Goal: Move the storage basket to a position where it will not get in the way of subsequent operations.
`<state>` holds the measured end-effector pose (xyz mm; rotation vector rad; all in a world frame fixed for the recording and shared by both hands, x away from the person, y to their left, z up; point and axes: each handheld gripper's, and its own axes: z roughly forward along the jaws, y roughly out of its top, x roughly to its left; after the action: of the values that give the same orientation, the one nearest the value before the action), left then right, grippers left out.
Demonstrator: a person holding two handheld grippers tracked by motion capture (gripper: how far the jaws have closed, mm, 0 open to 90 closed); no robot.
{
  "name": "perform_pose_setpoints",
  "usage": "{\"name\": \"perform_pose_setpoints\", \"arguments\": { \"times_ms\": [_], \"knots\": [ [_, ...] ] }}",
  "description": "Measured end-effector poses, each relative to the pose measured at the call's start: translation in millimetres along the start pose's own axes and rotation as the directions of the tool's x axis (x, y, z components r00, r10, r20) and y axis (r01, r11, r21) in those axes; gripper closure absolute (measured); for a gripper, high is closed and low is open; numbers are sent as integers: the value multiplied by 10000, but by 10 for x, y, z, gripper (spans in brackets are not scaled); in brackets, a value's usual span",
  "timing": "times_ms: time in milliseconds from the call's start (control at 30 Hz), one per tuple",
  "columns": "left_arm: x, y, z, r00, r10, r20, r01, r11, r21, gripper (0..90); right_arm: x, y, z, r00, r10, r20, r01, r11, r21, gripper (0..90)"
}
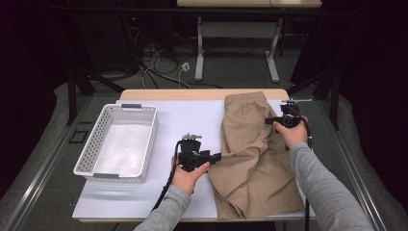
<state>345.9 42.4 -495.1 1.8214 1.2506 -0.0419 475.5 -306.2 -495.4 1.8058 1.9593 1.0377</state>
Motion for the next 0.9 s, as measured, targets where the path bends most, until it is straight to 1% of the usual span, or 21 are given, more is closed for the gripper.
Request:
{"name": "perform_pose_setpoints", "arguments": {
  "times_ms": [33, 67, 100, 133, 167, 200, 233, 300, 367, 467, 533, 667, 767, 867, 900],
  "knots": [
    [12, -4, -8, 10000, -18, -44, 17, 10000, -40, 453, 25, 7, -22, 9998, -194, -17, 194, 9998, -89, 582],
    [24, -8, -18, 10000, -31, -63, 30, 10000, -58, 451, 50, 11, -43, 9996, -289, -52, 289, 9995, -132, 566],
    [38, -12, -27, 10000, 8, -79, -9, 10000, -69, 445, 76, 11, -59, 9996, -268, -127, 266, 9996, -136, 551],
    [49, -16, -34, 10000, -4, -92, 4, 10000, -77, 442, 95, 12, -68, 9992, -342, -201, 340, 9994, -61, 537],
    [59, -22, -40, 9999, -4, -127, 3, 9999, -103, 439, 122, 13, -77, 9986, -502, -166, 504, 9987, 103, 523],
    [70, -29, -47, 9999, -12, -157, 10, 9999, -127, 433, 153, 9, -85, 9976, -684, -100, 685, 9975, 147, 511],
    [84, -34, -57, 9998, 37, -180, -39, 9999, -124, 429, 185, 4, -95, 9959, -905, -75, 906, 9957, 201, 500],
    [111, -49, -76, 9997, 54, -233, -59, 9998, -192, 420, 248, -10, -117, 9908, -1341, -171, 1344, 9907, 192, 473],
    [142, -59, -97, 9995, 96, -299, -103, 9996, -246, 413, 318, -28, -149, 9873, -1555, -322, 1563, 9874, 249, 466],
    [192, -75, -136, 9993, 126, -353, -139, 9992, -367, 399, 428, -61, -199, 9772, -2065, -492, 2077, 9780, 212, 449],
    [221, -85, -157, 9990, 105, -439, -124, 9990, -440, 394, 499, -82, -229, 9701, -2318, -720, 2341, 9719, 242, 441],
    [269, -95, -189, 9984, 105, -559, -132, 9987, -487, 378, 642, -122, -269, 9597, -2626, -1000, 2670, 9632, 327, 432],
    [296, -104, -218, 9984, 71, -561, -101, 9985, -534, 361, 751, -150, -285, 9521, -2805, -1215, 2867, 9573, 370, 418],
    [322, -111, -255, 9980, 85, -633, -123, 9982, -595, 350, 860, -176, -298, 9414, -3090, -1351, 3157, 9484, 305, 407],
    [331, -114, -265, 9976, 103, -684, -147, 9978, -649, 345, 893, -184, -302, 9365, -3210, -1408, 3281, 9442, 298, 407]
  ]
}}
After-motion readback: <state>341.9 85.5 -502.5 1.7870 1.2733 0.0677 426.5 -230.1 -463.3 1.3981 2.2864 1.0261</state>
